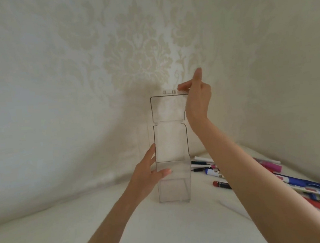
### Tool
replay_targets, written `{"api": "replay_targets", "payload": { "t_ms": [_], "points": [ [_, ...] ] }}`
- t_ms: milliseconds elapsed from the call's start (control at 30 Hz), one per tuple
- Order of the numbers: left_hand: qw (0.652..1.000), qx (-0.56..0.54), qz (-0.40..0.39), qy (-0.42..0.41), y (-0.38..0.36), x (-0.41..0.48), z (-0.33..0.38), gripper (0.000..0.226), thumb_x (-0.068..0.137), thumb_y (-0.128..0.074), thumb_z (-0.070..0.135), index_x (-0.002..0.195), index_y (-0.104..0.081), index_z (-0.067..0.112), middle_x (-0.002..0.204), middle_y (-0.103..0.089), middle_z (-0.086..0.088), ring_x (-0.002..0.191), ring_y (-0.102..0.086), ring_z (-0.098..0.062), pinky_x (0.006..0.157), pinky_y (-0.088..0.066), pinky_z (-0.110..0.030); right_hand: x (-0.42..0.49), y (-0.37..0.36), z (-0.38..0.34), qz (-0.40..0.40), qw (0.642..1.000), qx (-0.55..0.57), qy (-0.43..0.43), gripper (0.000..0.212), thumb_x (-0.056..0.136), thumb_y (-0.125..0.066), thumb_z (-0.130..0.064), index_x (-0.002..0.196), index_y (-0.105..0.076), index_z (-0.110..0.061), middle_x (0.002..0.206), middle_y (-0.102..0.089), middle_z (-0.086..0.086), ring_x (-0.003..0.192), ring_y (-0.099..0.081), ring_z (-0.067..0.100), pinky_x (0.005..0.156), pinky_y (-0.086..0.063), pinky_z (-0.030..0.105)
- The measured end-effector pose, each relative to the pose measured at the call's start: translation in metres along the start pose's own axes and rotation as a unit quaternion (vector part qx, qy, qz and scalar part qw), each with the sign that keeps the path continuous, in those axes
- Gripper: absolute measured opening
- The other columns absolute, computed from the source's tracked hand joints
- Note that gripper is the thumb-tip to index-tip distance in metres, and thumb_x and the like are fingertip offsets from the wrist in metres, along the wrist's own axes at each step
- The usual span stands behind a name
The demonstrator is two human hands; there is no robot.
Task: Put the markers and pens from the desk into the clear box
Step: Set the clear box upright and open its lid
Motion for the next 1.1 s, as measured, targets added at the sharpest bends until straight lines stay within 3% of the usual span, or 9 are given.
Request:
{"api": "replay_targets", "payload": {
  "t_ms": [100, 200, 367, 467, 600, 700, 800, 933, 1100],
  "points": [
    [1.000, -0.013, 0.014, 0.005, 0.001, -0.002, -0.002, 0.085, 0.071, -0.075, 0.022, 0.137, -0.026, 0.043, 0.146, -0.035, 0.018, 0.133, -0.036, -0.006, 0.107, -0.039, -0.040, -0.002, -0.006, 0.006, -0.127, 0.988, -0.055, 0.064, 0.058, 0.097, -0.028, -0.043, 0.087, -0.071, -0.006, 0.091, -0.072, 0.005, 0.096, -0.064, 0.008, 0.081, -0.037, 0.004],
    [1.000, -0.019, 0.015, 0.010, 0.001, -0.005, -0.005, 0.082, 0.070, -0.076, 0.020, 0.129, -0.029, 0.052, 0.142, -0.039, 0.020, 0.132, -0.038, -0.006, 0.106, -0.039, -0.044, -0.003, -0.007, 0.022, -0.279, 0.951, -0.114, 0.071, 0.044, 0.096, -0.032, -0.047, 0.121, -0.053, -0.018, 0.119, -0.058, -0.007, 0.113, -0.051, 0.005, 0.096, -0.035, 0.018],
    [1.000, -0.006, 0.012, 0.004, -0.005, -0.006, -0.002, 0.083, 0.074, -0.075, 0.017, 0.135, -0.027, 0.044, 0.144, -0.039, 0.015, 0.132, -0.038, -0.007, 0.106, -0.041, -0.043, 0.006, 0.000, 0.040, -0.232, 0.965, -0.119, 0.018, 0.034, 0.097, -0.028, -0.045, 0.119, -0.038, -0.020, 0.116, -0.058, 0.007, 0.105, -0.055, 0.019, 0.093, -0.041, 0.033],
    [1.000, -0.004, 0.009, 0.007, -0.006, -0.008, -0.005, 0.082, 0.073, -0.076, 0.022, 0.135, -0.028, 0.045, 0.145, -0.038, 0.014, 0.132, -0.038, -0.007, 0.105, -0.042, -0.043, 0.003, 0.003, 0.038, -0.227, 0.966, -0.119, 0.018, 0.032, 0.098, -0.030, -0.042, 0.112, -0.045, -0.018, 0.096, -0.055, -0.013, 0.090, -0.053, 0.005, 0.082, -0.037, 0.024],
    [1.000, 0.015, 0.019, 0.004, -0.007, -0.012, -0.006, 0.084, 0.074, -0.074, 0.027, 0.140, -0.023, 0.041, 0.148, -0.033, 0.014, 0.132, -0.037, -0.007, 0.089, -0.048, -0.021, -0.008, 0.014, 0.049, -0.294, 0.945, -0.145, -0.014, 0.051, 0.096, -0.032, -0.047, 0.140, -0.032, -0.021, 0.145, -0.039, -0.005, 0.132, -0.035, 0.008, 0.104, -0.023, 0.021],
    [0.998, 0.056, 0.024, 0.024, -0.009, -0.021, -0.018, 0.093, 0.071, -0.072, 0.040, 0.144, -0.016, 0.030, 0.151, -0.024, 0.013, 0.132, -0.036, -0.009, 0.086, -0.045, -0.015, -0.022, 0.044, 0.064, -0.308, 0.928, -0.205, -0.050, 0.055, 0.095, -0.037, -0.046, 0.143, -0.027, -0.020, 0.151, -0.029, 0.000, 0.137, -0.028, 0.015, 0.104, -0.022, 0.024],
    [0.993, 0.093, 0.042, 0.063, -0.020, -0.040, -0.037, 0.100, 0.068, -0.072, 0.045, 0.145, -0.011, 0.024, 0.153, -0.018, 0.005, 0.137, -0.029, -0.016, 0.108, -0.033, -0.032, -0.041, 0.094, 0.080, -0.311, 0.896, -0.313, -0.056, 0.040, 0.095, -0.043, -0.035, 0.131, -0.045, -0.018, 0.140, -0.042, 0.004, 0.123, -0.042, 0.016, 0.099, -0.031, 0.026],
    [0.972, 0.179, 0.154, -0.018, -0.035, -0.069, -0.026, 0.087, 0.077, -0.071, 0.028, 0.143, -0.016, 0.009, 0.148, -0.020, -0.012, 0.138, -0.022, -0.021, 0.108, -0.017, -0.023, -0.080, 0.165, 0.100, -0.333, 0.842, -0.415, -0.084, 0.021, 0.091, -0.054, -0.020, 0.109, -0.061, -0.012, 0.118, -0.058, 0.006, 0.105, -0.056, 0.022, 0.088, -0.043, 0.029],
    [0.980, 0.131, 0.145, 0.029, -0.043, -0.055, -0.042, 0.097, 0.074, -0.074, 0.028, 0.145, -0.010, 0.012, 0.149, -0.020, -0.016, 0.138, -0.023, -0.027, 0.111, -0.020, -0.029, -0.132, 0.216, 0.118, -0.406, 0.705, -0.575, -0.090, 0.029, 0.087, -0.056, -0.039, 0.108, -0.060, -0.020, 0.113, -0.058, 0.002, 0.103, -0.051, 0.019, 0.091, -0.045, 0.034]
  ]
}}
Point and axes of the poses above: each hand's wrist, its own x-axis towards the middle knuckle, its own y-axis out of the back of the hand, z = x × y, the point moved 6 cm from there along x, towards the middle knuckle
